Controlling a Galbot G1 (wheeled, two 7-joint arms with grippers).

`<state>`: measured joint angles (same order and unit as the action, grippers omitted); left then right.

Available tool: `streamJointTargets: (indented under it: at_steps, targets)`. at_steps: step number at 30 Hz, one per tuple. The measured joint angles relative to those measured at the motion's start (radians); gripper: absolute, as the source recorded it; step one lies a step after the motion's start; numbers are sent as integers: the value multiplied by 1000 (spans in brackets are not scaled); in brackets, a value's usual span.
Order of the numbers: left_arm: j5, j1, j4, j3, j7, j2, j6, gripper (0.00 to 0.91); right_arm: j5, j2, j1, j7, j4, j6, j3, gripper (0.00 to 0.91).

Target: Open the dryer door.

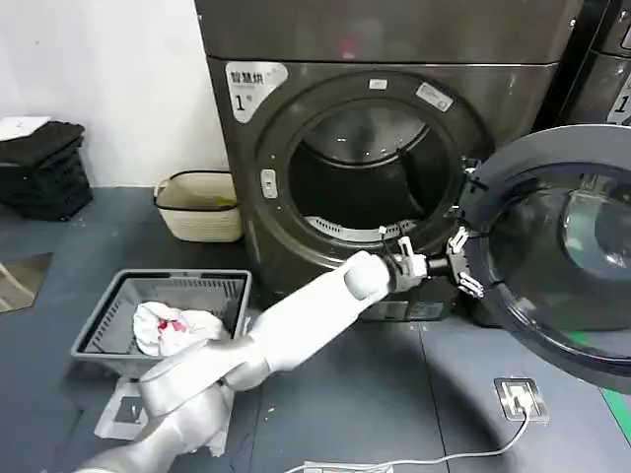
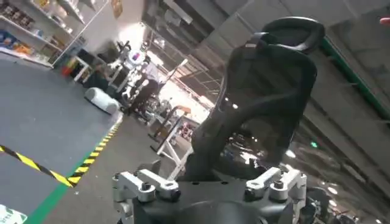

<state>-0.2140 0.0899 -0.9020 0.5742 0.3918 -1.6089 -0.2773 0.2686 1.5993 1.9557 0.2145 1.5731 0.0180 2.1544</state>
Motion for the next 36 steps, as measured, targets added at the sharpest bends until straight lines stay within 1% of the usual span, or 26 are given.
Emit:
streamJointTargets:
  at_steps: [8,19,22,25,29,34,36]
  targets:
    - [1,-17,34,-5,0,0,6,907,2,7,-2,-3,16,0,-4,907]
    - [-6,-22,36,-3,8,0,4,907,6,7,-3,-7,22,0,-7,907]
    - [-20,-21,22,-1,43,0,16,907,8,5,-4,-9,25,0,-7,907]
    - [-42,-8,-10,9,76,0,59,907,8,4,-6,-15,34,-4,-8,907]
    - [-59,14,-97,23,98,0,83,907,8,-2,-8,-16,40,-13,-9,907]
    - [-67,50,-256,23,101,3,130,907,7,-5,-10,-21,46,-29,-14,907]
    - [-83,60,-326,23,101,47,168,907,7,-5,-13,-22,47,-30,-14,907]
